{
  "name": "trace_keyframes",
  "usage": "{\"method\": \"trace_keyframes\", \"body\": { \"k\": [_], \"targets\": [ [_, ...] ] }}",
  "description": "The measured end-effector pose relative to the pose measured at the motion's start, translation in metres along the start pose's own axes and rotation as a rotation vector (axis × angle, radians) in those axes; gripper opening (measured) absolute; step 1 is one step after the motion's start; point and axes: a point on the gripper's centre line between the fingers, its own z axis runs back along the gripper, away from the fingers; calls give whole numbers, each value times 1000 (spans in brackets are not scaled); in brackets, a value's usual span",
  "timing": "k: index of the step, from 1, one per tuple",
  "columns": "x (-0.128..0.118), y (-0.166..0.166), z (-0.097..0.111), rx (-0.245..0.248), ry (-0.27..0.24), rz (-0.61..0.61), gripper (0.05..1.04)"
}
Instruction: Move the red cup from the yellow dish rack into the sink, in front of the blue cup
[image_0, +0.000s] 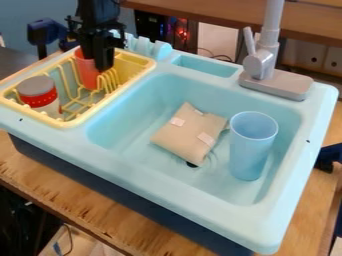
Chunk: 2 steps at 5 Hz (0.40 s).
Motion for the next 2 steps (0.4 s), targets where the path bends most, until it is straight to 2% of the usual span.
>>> {"method": "trace_keyframes", "body": {
  "k": [1,2],
  "targets": [
    [-5,4,2,-3,16,19,113],
    [-10,2,20,3,17,25,99]
  ]
}}
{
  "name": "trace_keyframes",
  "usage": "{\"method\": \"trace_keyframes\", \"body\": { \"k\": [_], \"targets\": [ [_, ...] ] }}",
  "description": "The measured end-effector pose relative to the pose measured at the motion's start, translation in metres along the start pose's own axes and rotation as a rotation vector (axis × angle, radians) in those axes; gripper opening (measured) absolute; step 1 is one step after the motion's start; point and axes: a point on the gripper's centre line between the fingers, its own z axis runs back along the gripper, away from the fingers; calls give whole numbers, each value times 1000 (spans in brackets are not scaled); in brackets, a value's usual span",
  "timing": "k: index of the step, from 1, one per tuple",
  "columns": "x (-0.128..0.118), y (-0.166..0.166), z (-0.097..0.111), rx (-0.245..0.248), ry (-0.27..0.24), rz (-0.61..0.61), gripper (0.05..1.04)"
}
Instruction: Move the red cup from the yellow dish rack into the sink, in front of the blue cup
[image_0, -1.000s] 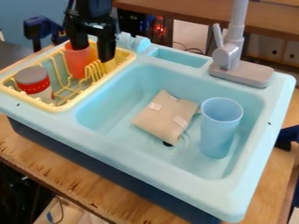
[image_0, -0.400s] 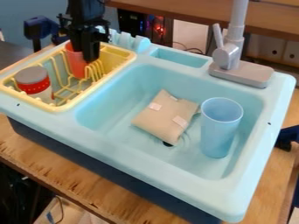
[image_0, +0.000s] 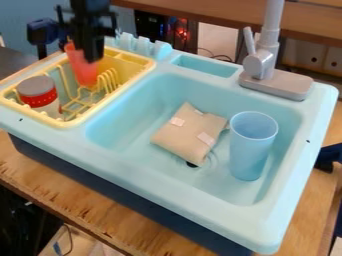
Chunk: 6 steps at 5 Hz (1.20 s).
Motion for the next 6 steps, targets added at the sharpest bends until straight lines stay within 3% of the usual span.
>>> {"method": "trace_keyframes", "body": {
  "k": [1,2,4,5,6],
  "targets": [
    [-8,-23,47,68,-58,-39,99],
    [-20,-71,70,92,-82,-118,99],
    [-66,-159,48,-15,2,-273,99],
    [-80,-180,39,-44,41,-316,99],
    [-89,-189,29,-35,28,-396,99]
  ]
}}
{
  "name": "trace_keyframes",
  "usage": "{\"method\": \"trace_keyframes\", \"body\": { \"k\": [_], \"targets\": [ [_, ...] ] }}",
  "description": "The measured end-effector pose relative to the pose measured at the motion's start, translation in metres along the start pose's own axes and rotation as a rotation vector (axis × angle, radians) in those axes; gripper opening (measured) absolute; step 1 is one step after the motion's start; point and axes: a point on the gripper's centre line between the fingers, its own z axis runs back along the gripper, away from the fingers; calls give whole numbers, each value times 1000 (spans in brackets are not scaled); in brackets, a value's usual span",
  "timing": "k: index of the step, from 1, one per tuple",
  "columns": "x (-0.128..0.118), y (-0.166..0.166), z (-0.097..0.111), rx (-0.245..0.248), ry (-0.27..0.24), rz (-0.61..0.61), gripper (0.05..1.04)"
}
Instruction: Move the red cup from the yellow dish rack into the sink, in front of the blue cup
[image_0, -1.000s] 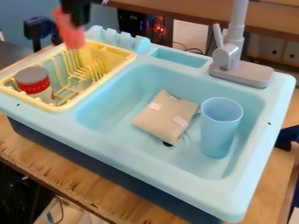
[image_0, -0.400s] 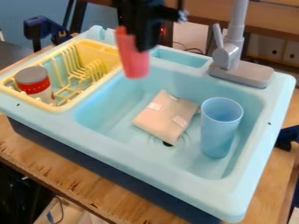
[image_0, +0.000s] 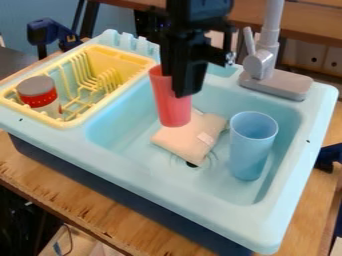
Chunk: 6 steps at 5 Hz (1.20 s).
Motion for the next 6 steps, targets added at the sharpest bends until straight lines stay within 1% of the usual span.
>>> {"method": "trace_keyframes", "body": {
  "k": [1,2,3,4,5,6],
  "targets": [
    [2,-14,-12,38,-7,-93,99],
    [0,-30,-24,72,10,-148,99],
    [1,-39,-41,81,-28,-189,99],
    [5,-48,-54,78,-46,-238,99],
    [11,-51,-67,80,-51,-251,99],
    [16,-52,-70,79,-88,-258,99]
  ]
}}
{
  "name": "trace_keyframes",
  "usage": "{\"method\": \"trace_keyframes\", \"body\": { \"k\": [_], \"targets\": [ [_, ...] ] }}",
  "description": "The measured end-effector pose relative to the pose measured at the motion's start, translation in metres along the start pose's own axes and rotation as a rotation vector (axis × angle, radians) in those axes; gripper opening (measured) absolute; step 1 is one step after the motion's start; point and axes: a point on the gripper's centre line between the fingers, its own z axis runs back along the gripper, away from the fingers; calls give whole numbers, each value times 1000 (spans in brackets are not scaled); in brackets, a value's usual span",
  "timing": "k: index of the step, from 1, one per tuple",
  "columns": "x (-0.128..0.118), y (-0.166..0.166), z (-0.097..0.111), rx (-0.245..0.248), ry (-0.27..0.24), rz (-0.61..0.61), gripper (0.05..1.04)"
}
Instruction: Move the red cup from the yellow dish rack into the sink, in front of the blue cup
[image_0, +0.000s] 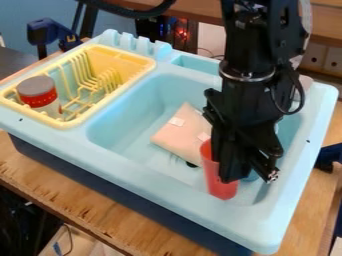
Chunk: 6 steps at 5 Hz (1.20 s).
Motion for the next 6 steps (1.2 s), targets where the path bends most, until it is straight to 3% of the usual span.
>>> {"method": "trace_keyframes", "body": {
  "k": [3,4,5,6],
  "targets": [
    [-1,-6,-18,-50,31,-14,121],
    [-5,-7,-18,-55,57,8,316],
    [-9,-3,-14,-53,67,42,602],
    [-10,6,7,-49,26,104,893]
  ]
}}
